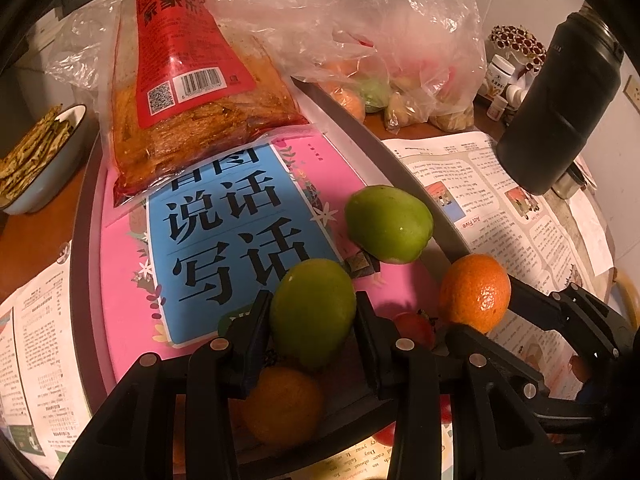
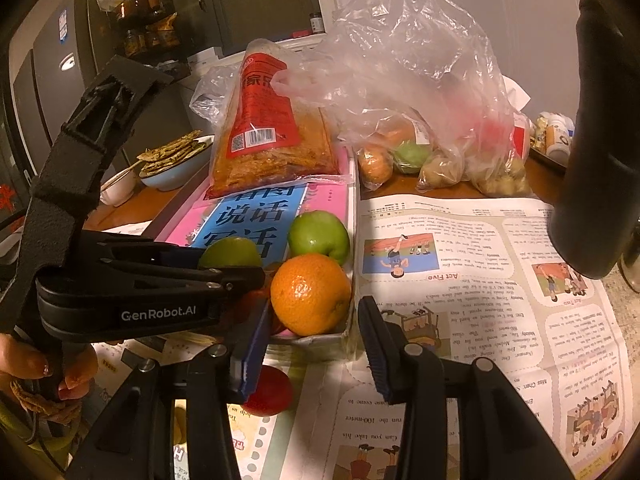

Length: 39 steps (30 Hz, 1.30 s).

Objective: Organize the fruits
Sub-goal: 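Lower the mandarin onto the workbook and open the right tool while the left tool lowers the lime, then open the left tool to release the green lime on the workbook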

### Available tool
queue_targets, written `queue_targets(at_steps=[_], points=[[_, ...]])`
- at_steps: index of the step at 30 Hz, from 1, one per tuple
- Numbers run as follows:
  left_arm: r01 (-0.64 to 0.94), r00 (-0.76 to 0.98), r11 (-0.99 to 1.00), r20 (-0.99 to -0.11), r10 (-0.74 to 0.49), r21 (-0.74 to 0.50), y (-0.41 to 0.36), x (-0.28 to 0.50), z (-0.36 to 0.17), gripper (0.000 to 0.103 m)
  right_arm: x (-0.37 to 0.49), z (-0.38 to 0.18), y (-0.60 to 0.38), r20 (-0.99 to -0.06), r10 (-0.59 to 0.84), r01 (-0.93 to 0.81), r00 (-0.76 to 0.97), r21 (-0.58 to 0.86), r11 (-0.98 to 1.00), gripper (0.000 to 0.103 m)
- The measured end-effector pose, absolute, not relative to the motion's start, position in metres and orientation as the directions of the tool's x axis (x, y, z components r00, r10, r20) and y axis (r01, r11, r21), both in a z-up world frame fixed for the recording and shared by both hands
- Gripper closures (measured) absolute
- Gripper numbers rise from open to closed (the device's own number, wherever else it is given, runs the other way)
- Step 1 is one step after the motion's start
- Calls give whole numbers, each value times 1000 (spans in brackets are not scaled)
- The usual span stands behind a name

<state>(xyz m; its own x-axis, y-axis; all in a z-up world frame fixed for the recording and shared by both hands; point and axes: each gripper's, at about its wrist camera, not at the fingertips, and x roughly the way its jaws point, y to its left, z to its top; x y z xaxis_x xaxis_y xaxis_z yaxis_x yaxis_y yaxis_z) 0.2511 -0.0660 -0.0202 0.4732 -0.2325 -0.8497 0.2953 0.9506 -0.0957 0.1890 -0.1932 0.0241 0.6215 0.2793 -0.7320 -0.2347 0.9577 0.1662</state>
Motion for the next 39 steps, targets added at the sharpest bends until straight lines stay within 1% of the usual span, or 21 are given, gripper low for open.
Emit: queue_targets(at_steps=[4, 17, 19, 23, 25, 32, 35, 39], points=[[293, 472, 950, -849, -239, -104, -63, 251, -19, 62, 190, 24, -193, -737, 265, -229, 622, 152, 962, 56], [296, 480, 952, -848, -224, -84, -65, 249, -19, 62, 188, 26, -202, -738, 245, -211, 629, 141, 967, 55], [297, 477, 951, -848, -229, -89, -65, 248, -19, 62, 188, 26, -203, -736, 246, -209, 630, 144, 967, 53], [303, 479, 949, -847, -230, -86, -66, 248, -19, 62, 187, 26, -204, -735, 250, -213, 630, 146, 966, 51], [304, 479, 949, -847, -231, -88, -66, 248, -19, 62, 186, 26, -204, -734, 250, -216, 631, 144, 966, 47], [304, 479, 949, -847, -232, -89, -66, 247, -18, 62, 183, 30, -204, -728, 256, -217, 636, 149, 965, 47], [304, 478, 949, -847, -232, -88, -66, 247, -18, 62, 182, 32, -203, -723, 257, -216, 642, 151, 965, 42], [304, 478, 948, -847, -233, -89, -65, 246, -16, 61, 182, 34, -202, -718, 255, -212, 647, 152, 965, 41]])
